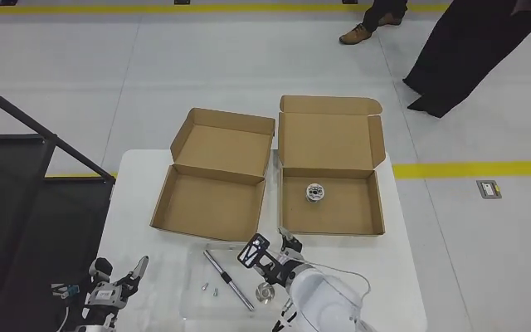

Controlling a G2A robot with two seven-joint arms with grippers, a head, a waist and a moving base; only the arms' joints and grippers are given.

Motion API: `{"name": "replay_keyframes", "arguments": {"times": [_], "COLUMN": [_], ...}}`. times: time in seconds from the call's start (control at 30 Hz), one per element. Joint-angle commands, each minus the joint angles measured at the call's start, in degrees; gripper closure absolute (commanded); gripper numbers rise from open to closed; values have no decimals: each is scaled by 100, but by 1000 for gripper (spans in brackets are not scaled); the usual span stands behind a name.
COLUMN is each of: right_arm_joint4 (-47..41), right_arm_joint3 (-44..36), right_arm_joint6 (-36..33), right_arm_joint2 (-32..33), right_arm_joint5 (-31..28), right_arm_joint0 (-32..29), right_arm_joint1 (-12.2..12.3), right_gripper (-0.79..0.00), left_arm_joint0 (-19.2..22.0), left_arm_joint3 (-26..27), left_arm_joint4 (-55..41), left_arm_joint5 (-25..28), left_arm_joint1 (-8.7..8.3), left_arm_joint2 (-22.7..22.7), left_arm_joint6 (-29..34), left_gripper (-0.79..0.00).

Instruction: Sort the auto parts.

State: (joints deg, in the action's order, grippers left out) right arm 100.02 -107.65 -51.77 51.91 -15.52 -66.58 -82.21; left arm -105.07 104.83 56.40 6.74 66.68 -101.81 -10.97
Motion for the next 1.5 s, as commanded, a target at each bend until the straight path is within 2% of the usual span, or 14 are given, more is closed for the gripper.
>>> {"name": "replay_keyframes", "arguments": {"times": [0.0,0.03,0.1,0.13,0.17,0.23,0.3,0.43,0.5,0.57,0.6,0.87,0.97,1.47], "right_arm_joint4": [196,240,242,231,203,162,116,14,-44,-86,-121,-332,-430,-803], "right_arm_joint3": [65,96,214,282,370,564,773,1120,1273,1407,1470,1938,2058,2626], "right_arm_joint6": [-199,-313,-547,-653,-769,-1003,-1224,-1540,-1624,-1707,-1727,-1898,-1999,-2335], "right_arm_joint2": [-120,-196,-338,-412,-476,-608,-734,-903,-959,-1017,-1042,-1213,-1262,-1395], "right_arm_joint5": [-142,-167,-201,-221,-249,-292,-324,-378,-420,-468,-490,-712,-892,-1032], "right_arm_joint0": [8,42,128,178,227,338,450,636,692,745,770,1003,1066,1339], "right_arm_joint1": [-4,-19,-58,-81,-103,-152,-203,-292,-326,-359,-375,-501,-534,-716], "right_gripper": [-785,-785,-653,-634,-653,-640,-594,-570,-471,-440,-391,-348,-363,-302], "left_arm_joint0": [0,0,0,0,0,0,0,0,0,0,0,0,0,0], "left_arm_joint3": [0,0,0,0,0,0,0,0,0,0,0,0,0,0], "left_arm_joint4": [0,0,0,0,0,0,0,0,0,0,0,0,0,0], "left_arm_joint5": [0,0,0,0,0,0,0,0,0,0,0,0,0,0], "left_arm_joint1": [0,0,0,0,0,0,0,0,0,0,0,0,0,0], "left_arm_joint2": [0,0,0,0,0,0,0,0,0,0,0,0,0,0], "left_arm_joint6": [0,0,0,0,0,0,0,0,0,0,0,0,0,0], "left_gripper": [-785,-785,-785,-785,-785,-785,-785,-785,-785,-785,-785,-785,-785,-785]}}
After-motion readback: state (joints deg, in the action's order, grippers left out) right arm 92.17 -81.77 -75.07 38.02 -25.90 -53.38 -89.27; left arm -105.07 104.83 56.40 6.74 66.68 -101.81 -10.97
